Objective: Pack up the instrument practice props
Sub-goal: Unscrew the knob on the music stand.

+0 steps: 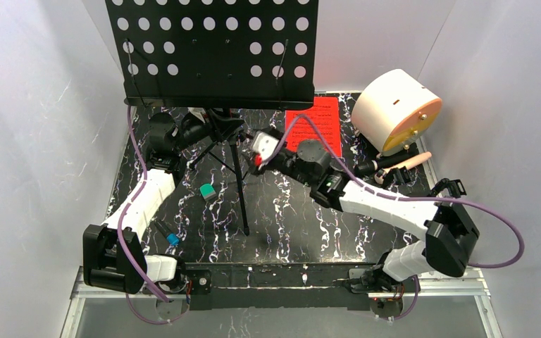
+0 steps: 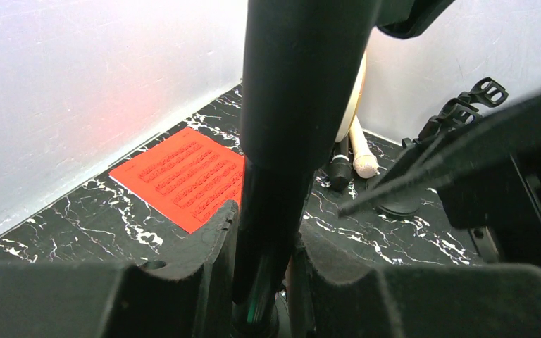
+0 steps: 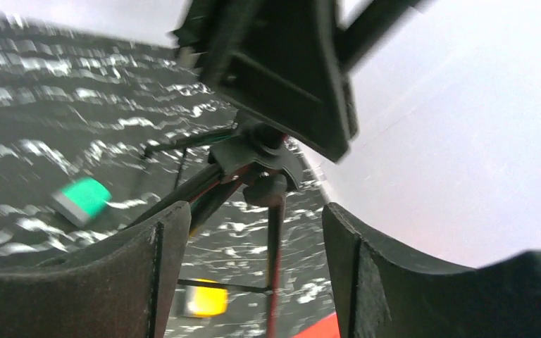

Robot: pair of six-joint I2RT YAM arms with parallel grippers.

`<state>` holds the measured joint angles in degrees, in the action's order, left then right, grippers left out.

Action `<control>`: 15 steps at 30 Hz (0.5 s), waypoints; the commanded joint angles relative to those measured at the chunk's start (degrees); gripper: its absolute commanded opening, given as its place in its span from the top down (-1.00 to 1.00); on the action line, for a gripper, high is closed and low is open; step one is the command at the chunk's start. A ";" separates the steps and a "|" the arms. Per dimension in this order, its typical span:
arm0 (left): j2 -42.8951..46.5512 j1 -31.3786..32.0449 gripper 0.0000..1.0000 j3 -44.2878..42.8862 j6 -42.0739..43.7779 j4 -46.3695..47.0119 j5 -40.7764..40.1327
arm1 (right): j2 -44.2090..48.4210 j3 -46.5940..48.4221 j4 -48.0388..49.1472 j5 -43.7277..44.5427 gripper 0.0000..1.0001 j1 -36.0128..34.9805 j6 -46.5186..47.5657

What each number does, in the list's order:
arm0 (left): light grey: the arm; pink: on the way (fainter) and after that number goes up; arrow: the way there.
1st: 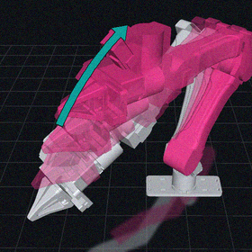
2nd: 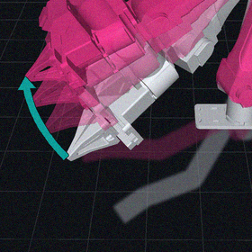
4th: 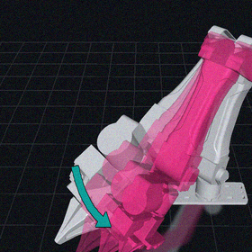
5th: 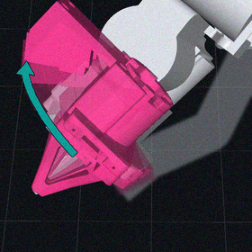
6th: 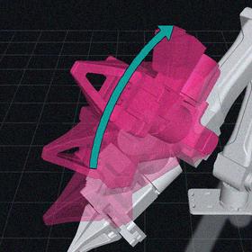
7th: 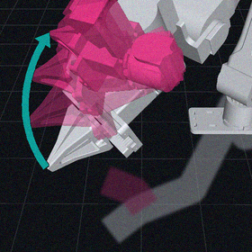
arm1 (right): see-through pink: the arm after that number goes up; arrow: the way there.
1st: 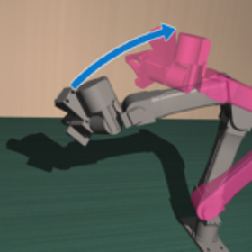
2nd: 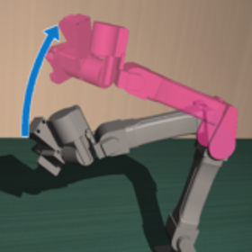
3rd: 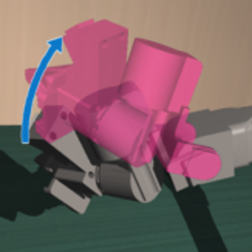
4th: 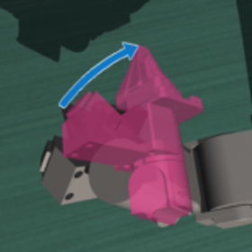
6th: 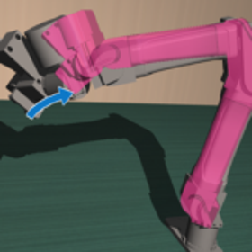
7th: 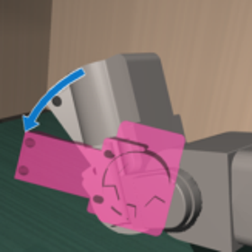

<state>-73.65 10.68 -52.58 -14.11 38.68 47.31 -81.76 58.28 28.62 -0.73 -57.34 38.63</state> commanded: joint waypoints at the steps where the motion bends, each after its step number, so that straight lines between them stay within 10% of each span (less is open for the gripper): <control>1: -0.66 0.35 1.00 -0.59 -3.34 -6.51 -1.10 | 3.11 -0.66 1.34 1.08 -0.58 2.87 -35.18; 10: 0.07 0.39 1.00 -0.19 -2.83 -6.51 -2.55 | -0.20 -0.01 3.28 -3.51 -0.65 10.62 -78.76; 15: 0.76 0.39 1.00 0.27 -2.57 -5.87 -3.31 | -4.11 2.76 5.52 -7.13 -0.63 11.42 -88.14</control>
<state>-73.56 10.74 -52.60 -14.02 38.50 46.30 -83.61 57.43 30.65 -4.62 -45.95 -34.33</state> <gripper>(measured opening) 0.243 0.820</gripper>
